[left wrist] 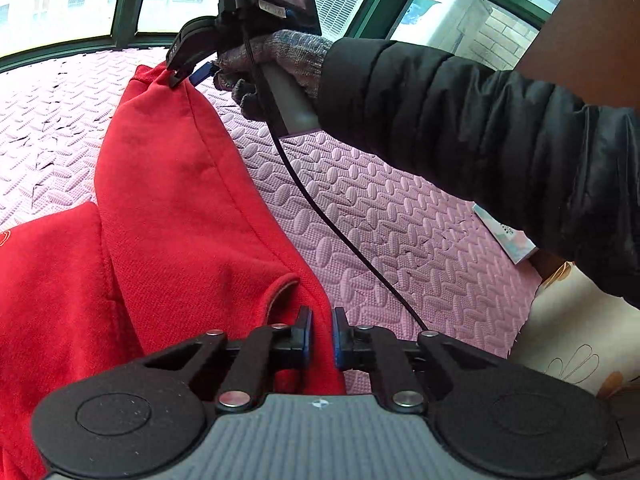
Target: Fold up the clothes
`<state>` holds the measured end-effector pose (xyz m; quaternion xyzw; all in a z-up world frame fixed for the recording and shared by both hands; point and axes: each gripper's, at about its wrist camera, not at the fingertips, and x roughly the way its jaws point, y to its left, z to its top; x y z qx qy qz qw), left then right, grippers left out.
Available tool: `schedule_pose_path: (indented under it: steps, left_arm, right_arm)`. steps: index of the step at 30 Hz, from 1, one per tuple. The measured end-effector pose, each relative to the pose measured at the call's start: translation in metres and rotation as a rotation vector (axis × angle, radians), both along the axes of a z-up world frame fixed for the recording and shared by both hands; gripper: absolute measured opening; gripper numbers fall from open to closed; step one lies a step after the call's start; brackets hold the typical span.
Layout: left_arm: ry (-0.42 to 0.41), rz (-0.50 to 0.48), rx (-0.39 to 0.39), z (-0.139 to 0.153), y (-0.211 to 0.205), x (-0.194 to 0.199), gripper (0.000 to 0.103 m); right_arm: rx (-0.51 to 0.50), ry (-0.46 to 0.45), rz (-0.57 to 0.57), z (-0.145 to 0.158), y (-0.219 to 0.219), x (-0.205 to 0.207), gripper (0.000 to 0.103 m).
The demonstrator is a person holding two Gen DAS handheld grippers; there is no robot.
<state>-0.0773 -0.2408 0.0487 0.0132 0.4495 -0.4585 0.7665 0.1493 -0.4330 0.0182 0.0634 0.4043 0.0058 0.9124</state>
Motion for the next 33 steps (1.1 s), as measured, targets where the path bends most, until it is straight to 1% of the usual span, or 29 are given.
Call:
schedule_pose_path:
  steps: [2,6,9,11,12,13,18,20,23,25,27,29,30,32,33]
  left_arm:
    - [0.002,0.003,-0.024,0.003,0.004,0.001,0.011]
    - [0.015,-0.001,-0.093,0.009,0.015,0.001,0.011]
    - [0.032,-0.021,-0.122,0.008,0.018,0.000,0.010]
    - [0.040,-0.039,-0.119,0.004,0.016,-0.003,0.010]
    - [0.043,-0.048,-0.114,0.002,0.014,-0.004,0.010]
    - [0.048,-0.058,-0.108,0.000,0.012,-0.005,0.010]
    - [0.048,-0.080,-0.060,-0.008,0.006,-0.009,0.011]
    - [0.048,-0.082,-0.057,-0.007,0.006,-0.010,0.011]
    - [0.045,-0.086,-0.058,-0.005,0.007,-0.011,0.013]
    - [0.044,-0.081,-0.055,-0.003,0.007,-0.013,0.017]
    - [0.030,-0.075,-0.060,0.003,0.011,-0.013,0.019]
    - [0.014,-0.066,-0.066,0.010,0.016,-0.014,0.020]
    - [0.003,-0.051,-0.070,0.014,0.021,-0.012,0.022]
    - [-0.025,-0.006,-0.074,0.022,0.035,-0.006,0.028]
    - [-0.040,0.021,-0.075,0.026,0.042,-0.002,0.028]
  right_arm:
    - [0.012,-0.021,-0.001,0.006,-0.003,-0.004,0.009]
    - [0.041,-0.075,-0.016,0.023,-0.017,-0.016,0.009]
    - [0.042,-0.047,-0.064,0.020,-0.037,-0.020,0.009]
    - [0.039,-0.028,-0.087,0.017,-0.047,-0.022,0.011]
    - [0.031,-0.029,-0.079,0.018,-0.046,-0.024,0.011]
    - [0.023,-0.031,-0.070,0.019,-0.045,-0.025,0.018]
    - [-0.017,-0.040,-0.028,0.022,-0.038,-0.034,0.019]
    - [-0.033,-0.043,-0.011,0.023,-0.035,-0.038,0.030]
    - [-0.054,-0.037,0.019,0.022,-0.029,-0.042,0.033]
    - [-0.065,0.002,0.048,0.012,-0.020,-0.040,0.039]
    - [-0.099,0.024,0.059,0.005,-0.012,-0.042,0.039]
    - [-0.098,0.022,0.084,0.009,-0.003,-0.051,0.039]
    - [-0.093,0.020,0.098,0.011,0.002,-0.056,0.039]
    - [-0.077,0.009,0.140,0.019,0.013,-0.066,0.039]
    - [-0.072,0.005,0.162,0.022,0.018,-0.070,0.039]
